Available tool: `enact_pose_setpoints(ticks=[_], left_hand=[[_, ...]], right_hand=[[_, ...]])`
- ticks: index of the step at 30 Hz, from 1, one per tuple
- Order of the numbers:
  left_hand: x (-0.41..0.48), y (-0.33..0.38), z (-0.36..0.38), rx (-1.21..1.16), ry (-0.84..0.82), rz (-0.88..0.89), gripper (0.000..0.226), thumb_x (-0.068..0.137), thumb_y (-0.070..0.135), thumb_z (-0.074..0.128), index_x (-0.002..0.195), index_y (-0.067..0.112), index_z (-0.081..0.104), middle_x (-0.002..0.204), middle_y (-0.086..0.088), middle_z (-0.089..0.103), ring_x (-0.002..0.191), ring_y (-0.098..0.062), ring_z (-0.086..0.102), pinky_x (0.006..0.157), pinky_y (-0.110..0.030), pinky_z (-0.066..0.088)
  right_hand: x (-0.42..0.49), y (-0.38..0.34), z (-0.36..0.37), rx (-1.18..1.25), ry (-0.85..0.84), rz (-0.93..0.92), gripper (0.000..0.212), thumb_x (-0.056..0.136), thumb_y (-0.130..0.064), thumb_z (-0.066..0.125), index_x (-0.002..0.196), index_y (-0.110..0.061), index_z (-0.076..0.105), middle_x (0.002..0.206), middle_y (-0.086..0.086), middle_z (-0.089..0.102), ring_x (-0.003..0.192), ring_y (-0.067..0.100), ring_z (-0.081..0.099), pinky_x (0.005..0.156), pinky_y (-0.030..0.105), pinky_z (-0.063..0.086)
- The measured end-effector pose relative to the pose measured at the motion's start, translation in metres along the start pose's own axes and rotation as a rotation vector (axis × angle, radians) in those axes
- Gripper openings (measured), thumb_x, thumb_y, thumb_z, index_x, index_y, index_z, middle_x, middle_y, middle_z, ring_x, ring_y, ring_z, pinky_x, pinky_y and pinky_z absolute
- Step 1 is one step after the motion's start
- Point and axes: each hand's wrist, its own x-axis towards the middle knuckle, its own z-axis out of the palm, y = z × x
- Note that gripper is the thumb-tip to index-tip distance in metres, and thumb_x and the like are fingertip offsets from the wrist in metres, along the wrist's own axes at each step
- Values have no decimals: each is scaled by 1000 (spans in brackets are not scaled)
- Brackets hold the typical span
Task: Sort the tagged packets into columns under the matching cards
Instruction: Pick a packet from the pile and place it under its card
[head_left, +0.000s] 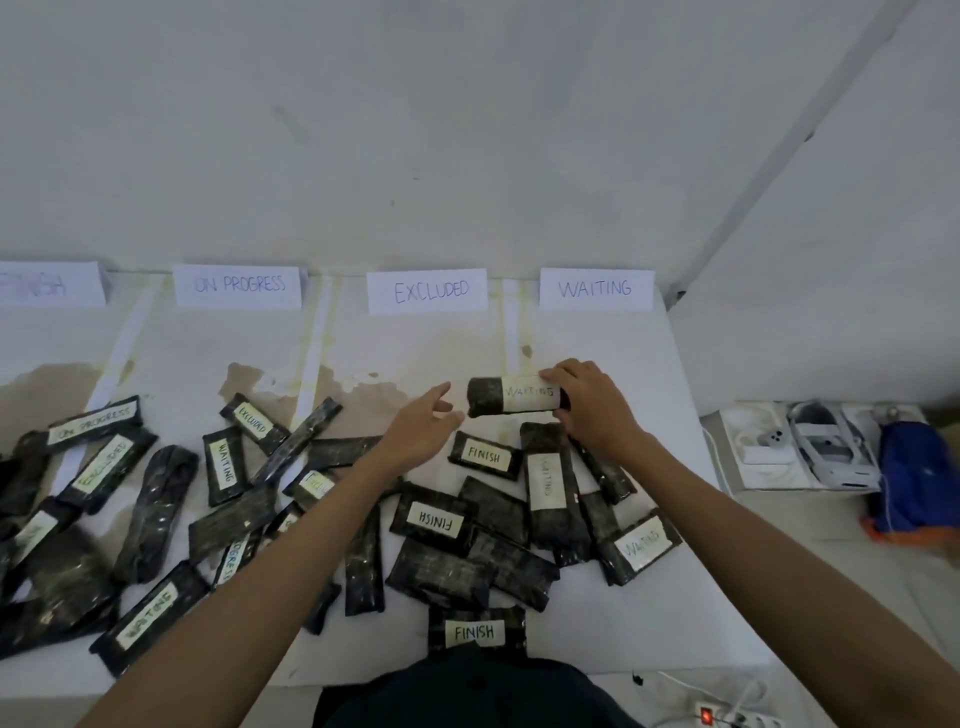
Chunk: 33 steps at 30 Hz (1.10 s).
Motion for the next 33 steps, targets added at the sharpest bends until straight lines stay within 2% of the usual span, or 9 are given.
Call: enact_pose_setpoints(ticks=[6, 10, 14, 17, 20, 25, 28, 31, 33], left_hand=[[63, 37, 44, 140, -7, 129, 55, 94, 24, 51, 144, 21, 29, 139, -5, 45, 125, -23, 44, 98, -29, 37], [112, 57, 79, 280, -3, 226, 56, 92, 20, 50, 144, 16, 29, 145, -9, 38, 134, -25, 34, 110, -37, 30], [153, 72, 107, 507, 55, 315, 58, 90, 19, 50, 145, 15, 29, 149, -10, 31, 135, -28, 30, 108, -40, 31], [181, 78, 121, 653, 123, 368, 61, 88, 18, 50, 145, 13, 28, 151, -11, 28, 138, -27, 25, 108, -42, 29], [201, 77, 131, 687, 171, 358, 63, 86, 18, 52, 144, 9, 28, 150, -15, 29, 138, -30, 25, 107, -44, 28], [211, 65, 135, 730, 59, 302, 59, 84, 19, 53, 140, 8, 35, 144, -14, 31, 130, -30, 32, 102, -42, 33], [207, 62, 132, 706, 62, 329, 60, 84, 17, 53, 141, 9, 35, 147, -14, 29, 133, -31, 30, 104, -44, 31], [195, 59, 126, 659, 65, 381, 55, 85, 14, 53, 139, 10, 40, 145, -14, 33, 132, -32, 32, 103, -45, 34], [181, 54, 122, 610, 11, 408, 48, 87, 13, 53, 134, 11, 45, 139, -14, 41, 129, -32, 36, 103, -44, 36]], right_hand=[[13, 94, -11, -42, 33, 186, 48, 73, -1, 71, 119, -6, 59, 114, 15, 60, 95, 36, 57, 77, 46, 49], [18, 147, -6, -36, 57, 281, 47, 71, 5, 68, 117, -4, 60, 111, 18, 61, 92, 39, 57, 76, 45, 47], [29, 189, 3, 5, 66, 343, 48, 73, 6, 65, 119, -3, 58, 115, 19, 59, 98, 39, 54, 82, 45, 47], [42, 213, 11, 31, 93, 346, 48, 77, 7, 62, 124, -3, 55, 119, 19, 56, 103, 38, 52, 87, 44, 46], [52, 230, 17, 52, 130, 325, 46, 78, 7, 61, 123, -1, 56, 118, 21, 57, 103, 39, 53, 87, 45, 47], [50, 236, 30, 55, 109, 239, 43, 75, 8, 65, 117, 1, 61, 111, 22, 63, 95, 42, 59, 85, 50, 48], [50, 238, 34, 40, 76, 266, 51, 76, 6, 64, 126, -3, 56, 123, 19, 59, 112, 40, 54, 101, 56, 38], [49, 235, 32, 22, 6, 275, 61, 77, 6, 61, 135, -7, 47, 139, 19, 47, 131, 39, 40, 110, 53, 28], [44, 223, 28, 35, 9, 294, 63, 77, 8, 59, 137, -7, 45, 143, 20, 43, 135, 39, 34, 112, 50, 24]])
